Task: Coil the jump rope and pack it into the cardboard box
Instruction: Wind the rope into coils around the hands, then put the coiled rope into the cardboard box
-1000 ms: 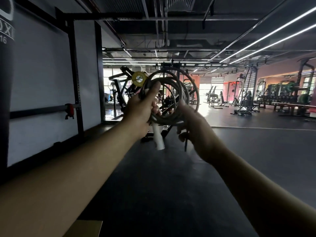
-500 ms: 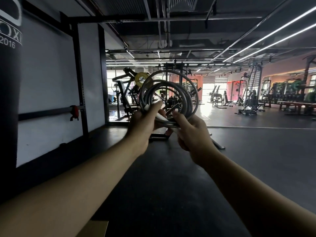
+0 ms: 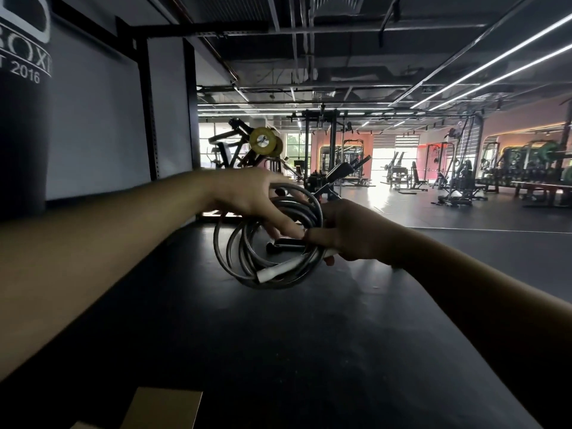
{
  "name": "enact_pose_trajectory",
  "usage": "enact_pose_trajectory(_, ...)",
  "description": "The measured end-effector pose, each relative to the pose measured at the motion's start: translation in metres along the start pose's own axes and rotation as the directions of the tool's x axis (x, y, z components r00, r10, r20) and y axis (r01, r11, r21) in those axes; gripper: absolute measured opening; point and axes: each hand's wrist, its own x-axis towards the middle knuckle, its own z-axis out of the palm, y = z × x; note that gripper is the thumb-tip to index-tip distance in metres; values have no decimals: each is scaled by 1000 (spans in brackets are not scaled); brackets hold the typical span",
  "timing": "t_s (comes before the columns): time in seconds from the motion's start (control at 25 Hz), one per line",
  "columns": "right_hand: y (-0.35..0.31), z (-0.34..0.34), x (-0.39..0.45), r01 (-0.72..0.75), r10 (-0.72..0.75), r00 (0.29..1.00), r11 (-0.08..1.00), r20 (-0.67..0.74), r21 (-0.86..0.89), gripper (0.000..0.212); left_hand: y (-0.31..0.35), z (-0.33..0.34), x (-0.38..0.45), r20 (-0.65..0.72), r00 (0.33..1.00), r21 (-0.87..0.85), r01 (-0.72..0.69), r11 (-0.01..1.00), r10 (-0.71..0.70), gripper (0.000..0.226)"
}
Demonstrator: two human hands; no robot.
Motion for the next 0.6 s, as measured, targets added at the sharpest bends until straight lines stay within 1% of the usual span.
enact_pose_trajectory(0.04,-1,5,4,9,-9,1000,1000,-2,-7,9,-8,8,2,-11,1000,-41,5,999,-5,51)
enact_pose_trajectory(0.08,0,11,8,2,-2,1000,1000,-22,-4,10,-20,16,1,-56,998,-99,16,995,-21,46)
enact_pose_trajectory(0.2,1,39,20,-72,79,995,992,-68,101,15,-64,32,-15,-217,971,-320,21,947,-95,41)
enact_pose_trajectory(0.28,-2,62,31,-113,129,989,977,-75,183,22,-90,40,-34,-273,949,-441,21,897,-156,36)
enact_pose_trajectory(0.36,-6,87,42,-128,150,984,968,-90,216,23,-116,45,-54,-300,934,-552,-6,834,-192,39)
enact_pose_trajectory(0.4,-9,103,48,-126,149,985,964,-82,233,22,-130,47,-66,-319,923,-584,-13,812,-215,38)
enact_pose_trajectory(0.44,-12,119,54,-124,145,987,958,-64,257,20,-144,49,-75,-345,909,-586,-14,810,-234,37)
enact_pose_trajectory(0.52,-17,156,64,-122,129,992,942,-1,314,18,-173,54,-93,-431,859,-554,-11,832,-275,33)
enact_pose_trajectory(0.6,-23,197,75,-120,111,993,935,45,334,24,-206,62,-112,-482,813,-535,23,845,-328,34)
